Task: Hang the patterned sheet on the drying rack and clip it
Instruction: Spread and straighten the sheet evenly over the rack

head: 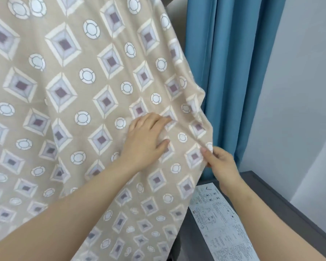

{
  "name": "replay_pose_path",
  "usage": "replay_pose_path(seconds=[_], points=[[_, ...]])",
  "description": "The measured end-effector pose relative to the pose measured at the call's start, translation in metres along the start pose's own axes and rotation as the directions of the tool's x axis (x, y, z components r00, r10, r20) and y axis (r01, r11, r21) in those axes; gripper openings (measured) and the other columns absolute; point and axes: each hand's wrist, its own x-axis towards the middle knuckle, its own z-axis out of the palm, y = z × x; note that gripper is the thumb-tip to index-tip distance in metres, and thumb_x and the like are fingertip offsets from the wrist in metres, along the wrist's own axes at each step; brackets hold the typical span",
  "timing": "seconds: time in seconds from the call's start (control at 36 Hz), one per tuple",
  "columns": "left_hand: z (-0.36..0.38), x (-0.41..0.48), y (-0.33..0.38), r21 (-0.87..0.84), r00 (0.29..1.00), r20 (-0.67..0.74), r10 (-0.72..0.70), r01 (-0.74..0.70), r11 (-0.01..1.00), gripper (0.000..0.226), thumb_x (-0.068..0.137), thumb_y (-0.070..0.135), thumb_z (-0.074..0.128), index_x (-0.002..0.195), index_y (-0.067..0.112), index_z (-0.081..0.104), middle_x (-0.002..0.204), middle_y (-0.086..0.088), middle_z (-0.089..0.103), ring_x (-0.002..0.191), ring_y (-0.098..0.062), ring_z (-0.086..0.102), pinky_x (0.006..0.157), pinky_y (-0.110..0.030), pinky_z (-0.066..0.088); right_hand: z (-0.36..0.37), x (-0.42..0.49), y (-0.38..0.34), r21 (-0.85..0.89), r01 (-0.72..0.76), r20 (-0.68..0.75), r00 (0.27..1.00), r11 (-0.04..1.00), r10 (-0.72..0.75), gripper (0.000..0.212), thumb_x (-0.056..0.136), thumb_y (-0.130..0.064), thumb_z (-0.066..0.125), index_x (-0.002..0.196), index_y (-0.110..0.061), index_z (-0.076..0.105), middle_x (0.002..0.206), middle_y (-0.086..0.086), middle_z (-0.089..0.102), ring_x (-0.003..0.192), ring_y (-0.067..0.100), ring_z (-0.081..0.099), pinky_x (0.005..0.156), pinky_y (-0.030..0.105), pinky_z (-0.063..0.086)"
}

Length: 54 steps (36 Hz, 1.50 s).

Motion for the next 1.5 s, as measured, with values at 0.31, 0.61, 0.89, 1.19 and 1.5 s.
replay_pose_path(seconds=[0.31,0.61,0.89,1.19,1.5], points=[[-0.024,-0.034,-0.031,-0.154,0.993,0.114,-0.005,0.023,0.988,0.057,0.078,0.042,0.035,0.126,0.017,0.054,0.126,-0.001,0.054,0.118,-0.022,0.048,0.096,-0.026,0.028,0.034,-0.006,0.013,-0.027,-0.219,-0.399,0.897,0.975,0.190,0.025,0.085,-0.009,0.060,0.067,-0.015,0.045,0.060,0.002,0.041,0.051,0.018,0.038,0.050,0.029,0.037],[-0.143,-0.046,-0.114,-0.269,0.999,-0.033,0.005,-0.013,0.963,0.037,0.082,0.038,0.043,0.112,0.025,0.060,0.101,0.021,0.046,0.082,-0.009,0.057,0.079,-0.034,0.049,0.191,-0.031,-0.085,0.084,0.177,-0.403,0.906,0.981,-0.129,0.016,0.088,-0.008,0.047,0.078,-0.020,0.048,0.082,-0.002,0.051,0.074,0.017,0.048,0.070,0.027,0.043],[-0.231,-0.012,-0.176,-0.110,0.995,-0.084,0.049,-0.058,0.992,0.027,0.090,0.023,0.050,0.116,0.026,0.058,0.116,0.011,0.052,0.107,-0.011,0.050,0.082,-0.024,0.039,0.281,-0.015,-0.202,-0.256,0.431,-0.339,0.798,0.865,-0.498,0.012,0.088,-0.024,0.049,0.100,-0.023,0.048,0.109,0.000,0.049,0.103,0.019,0.051,0.089,0.033,0.041],[-0.334,0.083,-0.203,0.234,0.860,-0.467,0.203,-0.101,0.967,0.042,0.081,0.019,0.032,0.106,0.017,0.066,0.114,0.000,0.063,0.115,-0.026,0.049,0.092,-0.032,0.028,0.319,0.030,-0.339,-0.671,0.499,-0.243,0.551,0.548,-0.798,0.036,0.092,-0.025,0.041,0.127,-0.023,0.047,0.138,0.000,0.040,0.127,0.023,0.029,0.102,0.033,0.020],[-0.395,0.133,-0.233,0.366,0.896,-0.427,-0.127,0.299,0.881,0.033,0.096,0.030,0.030,0.126,0.025,0.043,0.117,-0.002,0.060,0.112,-0.028,0.050,0.110,-0.048,0.010,0.320,0.070,-0.391,-0.643,0.566,-0.060,0.635,0.516,-0.771,0.037,0.094,-0.025,0.032,0.129,-0.027,0.043,0.123,-0.003,0.055,0.123,0.022,0.036,0.101,0.035,0.019]])
